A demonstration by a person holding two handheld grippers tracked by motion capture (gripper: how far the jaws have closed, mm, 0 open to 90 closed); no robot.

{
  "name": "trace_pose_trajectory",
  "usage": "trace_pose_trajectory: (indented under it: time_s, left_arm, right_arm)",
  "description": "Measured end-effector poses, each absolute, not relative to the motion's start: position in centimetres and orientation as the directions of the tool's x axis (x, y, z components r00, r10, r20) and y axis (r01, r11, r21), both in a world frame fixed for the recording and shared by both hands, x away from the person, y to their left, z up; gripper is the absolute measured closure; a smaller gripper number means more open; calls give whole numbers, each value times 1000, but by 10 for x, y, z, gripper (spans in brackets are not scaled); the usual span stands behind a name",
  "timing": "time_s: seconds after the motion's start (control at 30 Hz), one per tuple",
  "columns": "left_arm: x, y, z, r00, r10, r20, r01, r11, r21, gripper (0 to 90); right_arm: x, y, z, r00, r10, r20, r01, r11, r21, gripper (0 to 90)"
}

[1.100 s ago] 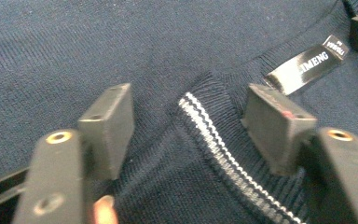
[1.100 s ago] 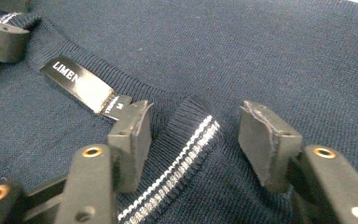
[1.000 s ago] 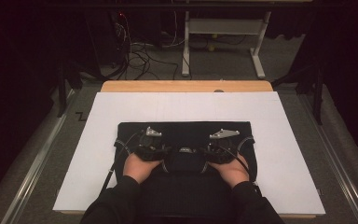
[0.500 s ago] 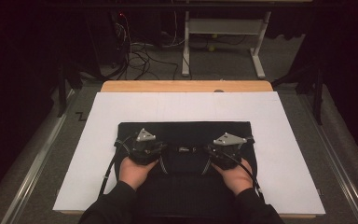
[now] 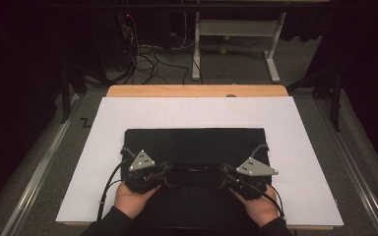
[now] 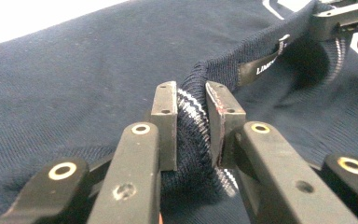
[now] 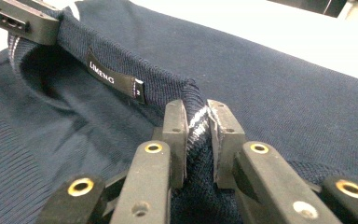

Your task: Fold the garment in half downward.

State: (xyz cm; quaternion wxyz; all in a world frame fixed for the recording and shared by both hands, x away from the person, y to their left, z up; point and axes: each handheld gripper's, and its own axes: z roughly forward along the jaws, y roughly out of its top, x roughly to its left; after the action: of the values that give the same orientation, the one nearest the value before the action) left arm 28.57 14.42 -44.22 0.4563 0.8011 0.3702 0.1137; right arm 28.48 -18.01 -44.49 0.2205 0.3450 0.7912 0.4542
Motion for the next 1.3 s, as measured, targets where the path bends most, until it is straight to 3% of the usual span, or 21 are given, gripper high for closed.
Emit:
trace_pose_trajectory:
  time_s: [0.4, 0.73, 0.83, 1.0, 1.3]
  left_arm:
    - [234, 144, -442, 765, 630, -134, 446, -369, 815, 716]
    - [214, 147, -449, 776, 613, -149, 459, -385, 801, 711]
    - [210, 147, -450, 782, 606, -148, 457, -394, 798, 660]
    - [208, 154, -443, 767, 626, -143, 438, -347, 829, 521]
    - [220, 167, -447, 740, 658, -138, 448, -330, 831, 429]
  right_arm:
    - [244, -191, -439, -704, 710, -21, 323, 346, 881, 795]
    - [216, -193, -446, -730, 682, -33, 324, 389, 862, 792]
    - [212, -194, -448, -737, 676, -22, 335, 393, 856, 774]
    - [207, -196, -445, -745, 666, 35, 348, 344, 872, 652]
    - [212, -203, -444, -714, 700, 31, 349, 317, 882, 567]
